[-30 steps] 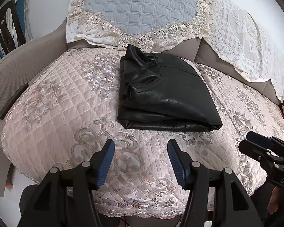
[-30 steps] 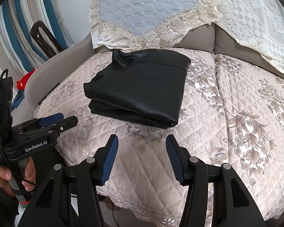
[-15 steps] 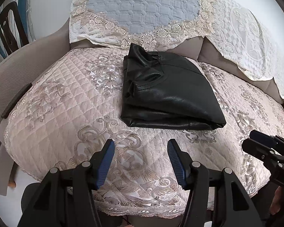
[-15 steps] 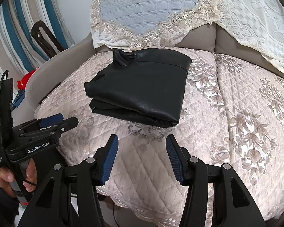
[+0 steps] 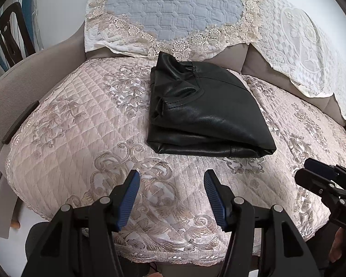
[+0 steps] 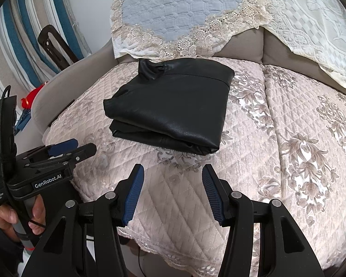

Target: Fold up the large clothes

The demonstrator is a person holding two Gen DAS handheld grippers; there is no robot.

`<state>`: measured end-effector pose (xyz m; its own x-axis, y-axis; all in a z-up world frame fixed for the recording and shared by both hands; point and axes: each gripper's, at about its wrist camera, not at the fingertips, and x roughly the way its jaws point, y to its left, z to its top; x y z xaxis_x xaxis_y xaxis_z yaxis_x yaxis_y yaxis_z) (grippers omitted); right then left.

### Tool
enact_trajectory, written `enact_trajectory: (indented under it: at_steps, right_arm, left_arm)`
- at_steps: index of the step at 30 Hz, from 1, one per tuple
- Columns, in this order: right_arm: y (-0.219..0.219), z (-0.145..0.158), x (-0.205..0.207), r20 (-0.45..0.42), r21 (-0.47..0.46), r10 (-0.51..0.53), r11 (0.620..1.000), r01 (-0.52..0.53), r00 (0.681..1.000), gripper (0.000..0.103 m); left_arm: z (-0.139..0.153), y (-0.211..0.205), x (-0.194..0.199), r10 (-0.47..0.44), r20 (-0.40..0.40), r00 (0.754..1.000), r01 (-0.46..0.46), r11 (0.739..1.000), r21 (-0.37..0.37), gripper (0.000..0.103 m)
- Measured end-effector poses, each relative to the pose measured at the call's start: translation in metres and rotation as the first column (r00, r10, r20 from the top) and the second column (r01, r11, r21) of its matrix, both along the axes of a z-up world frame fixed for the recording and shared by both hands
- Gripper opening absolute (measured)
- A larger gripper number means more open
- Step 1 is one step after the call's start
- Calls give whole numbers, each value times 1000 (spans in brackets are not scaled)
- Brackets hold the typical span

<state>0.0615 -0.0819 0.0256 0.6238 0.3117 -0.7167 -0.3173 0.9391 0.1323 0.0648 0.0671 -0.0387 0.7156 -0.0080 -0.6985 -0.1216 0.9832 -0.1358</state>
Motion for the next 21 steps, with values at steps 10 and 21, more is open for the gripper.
enact_trajectory:
  at_steps: [10,21]
  right_arm:
    - [1,0,0,1,-3,5,1000,-5,1000,53]
    - [1,0,0,5,-2,8,1000,-8,1000,53]
  left_arm:
    - [-1,0,-1,9,2,1000,-9,1000,27,60]
    - [3,-3,-2,12,11,1000,-12,999,34,60]
